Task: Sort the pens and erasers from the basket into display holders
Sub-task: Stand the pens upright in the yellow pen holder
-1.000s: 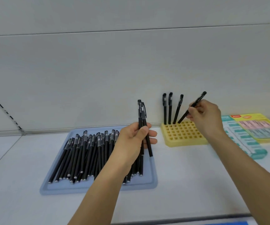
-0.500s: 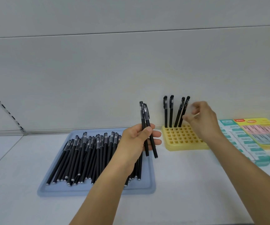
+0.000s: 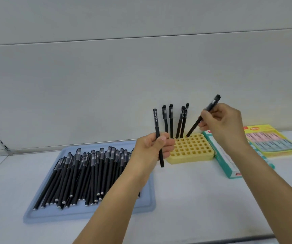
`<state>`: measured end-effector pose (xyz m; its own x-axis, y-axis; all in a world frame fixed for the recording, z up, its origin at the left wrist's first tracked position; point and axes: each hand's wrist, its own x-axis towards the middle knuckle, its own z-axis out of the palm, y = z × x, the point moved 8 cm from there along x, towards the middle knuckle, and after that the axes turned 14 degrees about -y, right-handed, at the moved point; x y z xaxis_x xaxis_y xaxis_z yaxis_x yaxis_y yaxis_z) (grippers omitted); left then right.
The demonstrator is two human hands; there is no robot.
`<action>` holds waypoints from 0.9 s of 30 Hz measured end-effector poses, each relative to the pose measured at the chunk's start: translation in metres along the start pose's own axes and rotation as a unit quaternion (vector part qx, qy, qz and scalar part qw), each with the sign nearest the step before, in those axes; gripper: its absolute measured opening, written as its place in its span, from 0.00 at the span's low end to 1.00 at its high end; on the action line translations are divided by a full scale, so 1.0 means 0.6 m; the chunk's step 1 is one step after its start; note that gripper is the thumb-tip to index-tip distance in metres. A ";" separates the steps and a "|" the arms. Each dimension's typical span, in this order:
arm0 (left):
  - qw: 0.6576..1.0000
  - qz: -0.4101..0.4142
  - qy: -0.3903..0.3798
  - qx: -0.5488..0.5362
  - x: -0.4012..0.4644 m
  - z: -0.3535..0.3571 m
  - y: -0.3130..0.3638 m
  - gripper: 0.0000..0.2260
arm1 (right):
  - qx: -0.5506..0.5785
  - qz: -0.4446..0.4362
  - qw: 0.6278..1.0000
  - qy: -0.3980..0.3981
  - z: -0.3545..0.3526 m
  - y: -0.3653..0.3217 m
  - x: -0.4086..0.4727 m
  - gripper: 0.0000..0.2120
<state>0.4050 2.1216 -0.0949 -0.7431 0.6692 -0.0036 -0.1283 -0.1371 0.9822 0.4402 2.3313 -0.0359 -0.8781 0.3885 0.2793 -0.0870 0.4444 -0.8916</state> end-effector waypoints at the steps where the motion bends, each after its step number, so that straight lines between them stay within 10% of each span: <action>1: 1.000 0.000 0.002 -0.001 -0.001 -0.001 -0.002 0.09 | -0.028 0.002 1.000 0.006 -0.005 0.008 0.006 0.03; 16: 1.000 -0.003 0.029 0.002 -0.014 -0.010 -0.003 0.08 | -0.180 0.017 0.977 -0.110 0.064 0.056 0.045 0.07; 21: 0.999 -0.002 0.020 0.031 -0.006 0.002 -0.002 0.08 | -0.077 -0.030 0.996 0.037 0.016 0.028 -0.007 0.05; 27: 0.985 -0.026 -0.057 0.163 0.021 0.059 -0.012 0.09 | -0.017 -0.054 0.985 -0.166 0.088 -0.018 -0.048 0.06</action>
<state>0.4201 2.1568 -0.0954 -0.6603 0.7492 -0.0525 0.0680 0.1292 0.9893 0.4416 2.2729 -0.0533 -0.9705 0.0560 0.2346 -0.1765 0.4976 -0.8492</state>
